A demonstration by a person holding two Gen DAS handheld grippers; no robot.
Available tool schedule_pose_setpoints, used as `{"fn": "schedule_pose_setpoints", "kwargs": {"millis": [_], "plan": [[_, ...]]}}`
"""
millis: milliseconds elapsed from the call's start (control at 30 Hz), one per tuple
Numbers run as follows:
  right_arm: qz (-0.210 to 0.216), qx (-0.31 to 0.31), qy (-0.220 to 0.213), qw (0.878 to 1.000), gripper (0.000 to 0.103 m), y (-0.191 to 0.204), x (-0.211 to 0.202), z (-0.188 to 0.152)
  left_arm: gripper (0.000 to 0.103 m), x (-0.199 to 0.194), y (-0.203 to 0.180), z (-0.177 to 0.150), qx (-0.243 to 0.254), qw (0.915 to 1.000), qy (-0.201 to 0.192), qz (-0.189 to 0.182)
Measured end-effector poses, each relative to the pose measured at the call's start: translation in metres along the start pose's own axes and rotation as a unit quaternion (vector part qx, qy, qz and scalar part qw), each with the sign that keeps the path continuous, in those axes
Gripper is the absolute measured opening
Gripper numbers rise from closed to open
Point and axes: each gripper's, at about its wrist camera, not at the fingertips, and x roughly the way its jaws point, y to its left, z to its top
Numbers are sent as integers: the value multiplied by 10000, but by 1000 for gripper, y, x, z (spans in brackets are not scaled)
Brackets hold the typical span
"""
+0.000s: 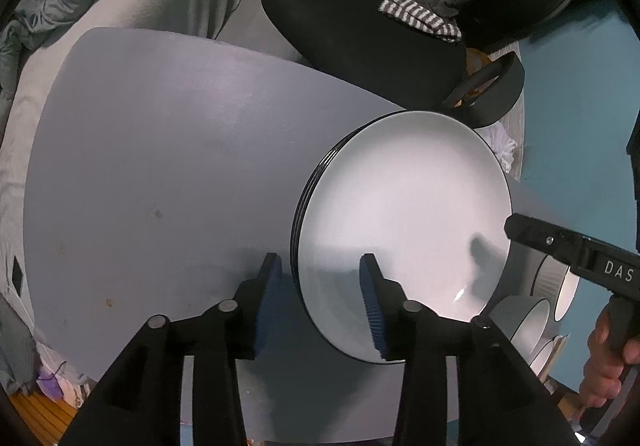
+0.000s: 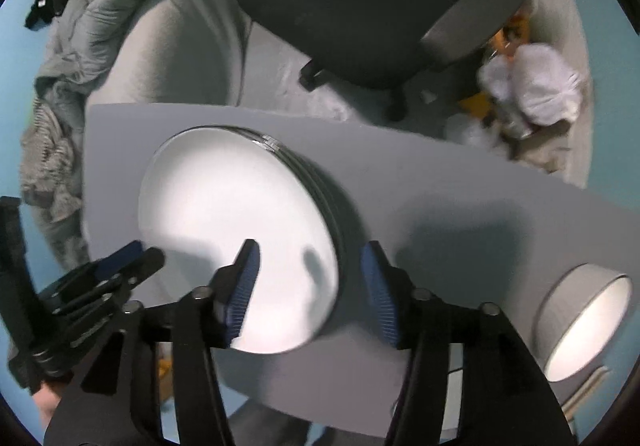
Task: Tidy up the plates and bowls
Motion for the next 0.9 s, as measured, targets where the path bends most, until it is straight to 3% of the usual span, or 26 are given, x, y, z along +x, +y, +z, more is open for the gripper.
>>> {"fn": "schedule_pose_setpoints", "kwargs": {"millis": [300,667,767,900], "plan": [[-491,-349,-374,9975,65,10,-14,-16,67,-17,-12,-19,187,9995,-238,97],[-951,-727,-862,9891,70,16,-46,-52,74,-48,-45,-58,793,9947,-589,269],[-1020,-733,-1031,9867,71,15,-59,-61,81,-57,-53,-69,949,9925,-710,316],[-1055,-731,-1224,9841,72,12,-74,-74,81,-70,-62,-79,1071,9894,-910,376]]}}
